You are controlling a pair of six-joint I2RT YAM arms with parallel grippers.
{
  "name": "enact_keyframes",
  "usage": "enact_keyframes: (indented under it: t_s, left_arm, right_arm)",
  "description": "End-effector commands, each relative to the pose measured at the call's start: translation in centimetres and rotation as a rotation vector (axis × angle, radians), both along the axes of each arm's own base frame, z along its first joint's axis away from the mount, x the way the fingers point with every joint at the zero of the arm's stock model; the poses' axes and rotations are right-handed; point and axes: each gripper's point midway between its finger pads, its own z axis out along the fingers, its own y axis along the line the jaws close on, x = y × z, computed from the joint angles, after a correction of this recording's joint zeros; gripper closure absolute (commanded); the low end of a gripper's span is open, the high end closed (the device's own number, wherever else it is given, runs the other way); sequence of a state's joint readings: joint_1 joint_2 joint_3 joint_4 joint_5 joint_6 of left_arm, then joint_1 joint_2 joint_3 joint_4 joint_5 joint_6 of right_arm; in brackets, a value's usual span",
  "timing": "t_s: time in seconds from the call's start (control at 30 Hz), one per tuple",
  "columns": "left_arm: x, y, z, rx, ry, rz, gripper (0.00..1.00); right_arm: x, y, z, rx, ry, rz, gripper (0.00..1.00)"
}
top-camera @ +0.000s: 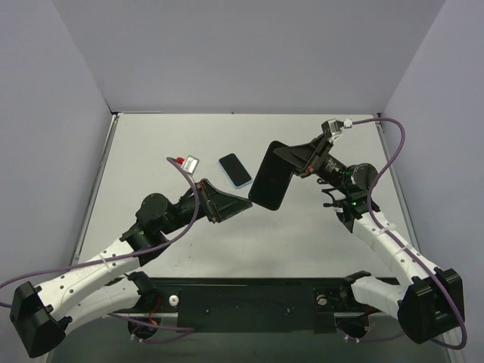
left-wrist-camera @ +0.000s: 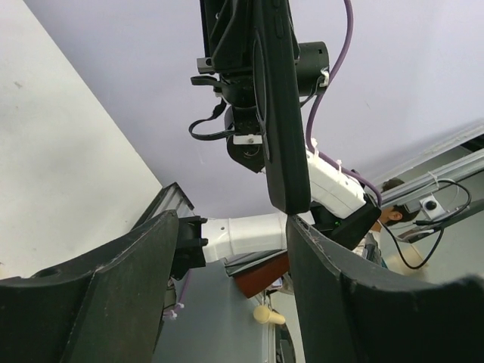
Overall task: Take the phone out of the phone case
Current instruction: Remove the phone case from the phone.
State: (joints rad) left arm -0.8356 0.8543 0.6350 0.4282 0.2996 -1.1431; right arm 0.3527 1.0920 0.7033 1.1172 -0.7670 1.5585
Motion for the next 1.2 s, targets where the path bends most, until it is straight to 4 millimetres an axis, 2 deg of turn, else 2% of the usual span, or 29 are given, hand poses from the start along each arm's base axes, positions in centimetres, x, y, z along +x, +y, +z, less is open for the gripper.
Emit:
enact_keyframes:
  t_s: [0.0,0.13,0.23,0.3,0.43,0.47,0.53,1.0,1.17]
  left_arm:
    - [-1.2,0.4,5.4,-0.136,-0.124,-0.043,0.30]
    - [-1.6,0.7,6.0,-0.169,-0.147,-0.052,0.30]
    - [-1.8,1.0,6.5,-0.194,-0.165,-0.047,0.37]
    - [-1.5,1.1,6.3,-0.183,-0.149,-0.030,0.37]
    - [-0.9,0.0,6.0,-0.149,-0.131,-0.046,0.45]
    - [-1.0,-0.1,6.1,-0.150,-0.129,-0.055,0.50]
    - [-1.0,-0.3,6.0,-0.151,-0.126,-0.069,0.54]
    - [-1.4,-0.3,5.3,-0.127,-0.109,-0.085,0.55]
    - [-1.5,-0.5,5.9,-0.123,-0.121,-0.092,0.64]
  right_arm:
    - [-2.3,-0.9,3.1,0.015,-0.155,-0.019,1.00]
    - [-2.1,-0.8,2.3,-0.036,-0.151,-0.038,1.00]
    - [-2.1,-0.9,2.2,-0.057,-0.152,-0.048,1.00]
    - [-2.2,-0.8,2.4,-0.051,-0.158,-0.040,1.00]
    - [-2.2,-0.9,2.6,-0.038,-0.157,-0.046,1.00]
    - [-2.3,-0.9,2.6,-0.034,-0.158,-0.048,1.00]
    - [-2.2,-1.0,2.7,-0.026,-0.157,-0.054,1.00]
    - [-1.4,-1.5,3.4,0.009,-0.154,-0.098,1.00]
    - [-1.1,-1.6,3.0,-0.001,-0.143,-0.109,1.00]
